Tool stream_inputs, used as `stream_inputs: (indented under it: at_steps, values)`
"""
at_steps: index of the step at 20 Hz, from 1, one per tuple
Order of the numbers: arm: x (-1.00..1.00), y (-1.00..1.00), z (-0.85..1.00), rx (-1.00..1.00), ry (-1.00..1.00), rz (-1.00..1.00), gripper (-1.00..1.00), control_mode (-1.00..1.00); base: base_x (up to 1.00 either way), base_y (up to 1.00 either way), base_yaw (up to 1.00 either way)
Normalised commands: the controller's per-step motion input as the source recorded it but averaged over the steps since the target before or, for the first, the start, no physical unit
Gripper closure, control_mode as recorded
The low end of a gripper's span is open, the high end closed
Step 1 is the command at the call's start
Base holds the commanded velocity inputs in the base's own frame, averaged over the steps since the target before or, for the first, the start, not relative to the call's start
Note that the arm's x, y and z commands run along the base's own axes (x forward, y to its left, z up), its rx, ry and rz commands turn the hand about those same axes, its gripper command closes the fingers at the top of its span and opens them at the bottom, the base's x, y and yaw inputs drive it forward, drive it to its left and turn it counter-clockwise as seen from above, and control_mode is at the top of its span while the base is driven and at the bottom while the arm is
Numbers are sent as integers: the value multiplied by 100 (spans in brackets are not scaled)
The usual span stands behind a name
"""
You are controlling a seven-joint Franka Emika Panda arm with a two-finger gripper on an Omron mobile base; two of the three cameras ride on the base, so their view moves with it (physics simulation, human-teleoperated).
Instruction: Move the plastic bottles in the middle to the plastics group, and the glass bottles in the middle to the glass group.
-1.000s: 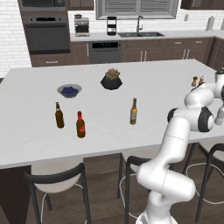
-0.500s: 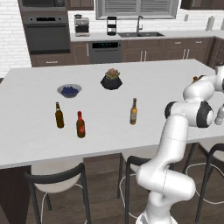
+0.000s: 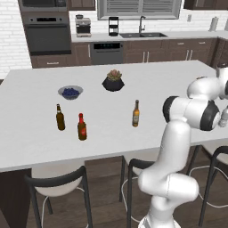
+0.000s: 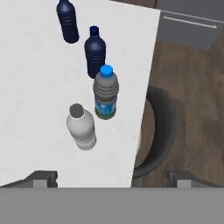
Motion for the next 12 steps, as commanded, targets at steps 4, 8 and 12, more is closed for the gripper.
stream_inputs:
  at_steps: [4, 8, 12]
  values:
    - [-47, 73, 3, 0, 13, 53, -100, -100, 0, 0, 0]
    - [-28, 74, 6, 0, 17, 56, -100, -100, 0, 0, 0]
    - [-5, 69, 20, 0, 25, 54, -100, -100, 0, 0, 0]
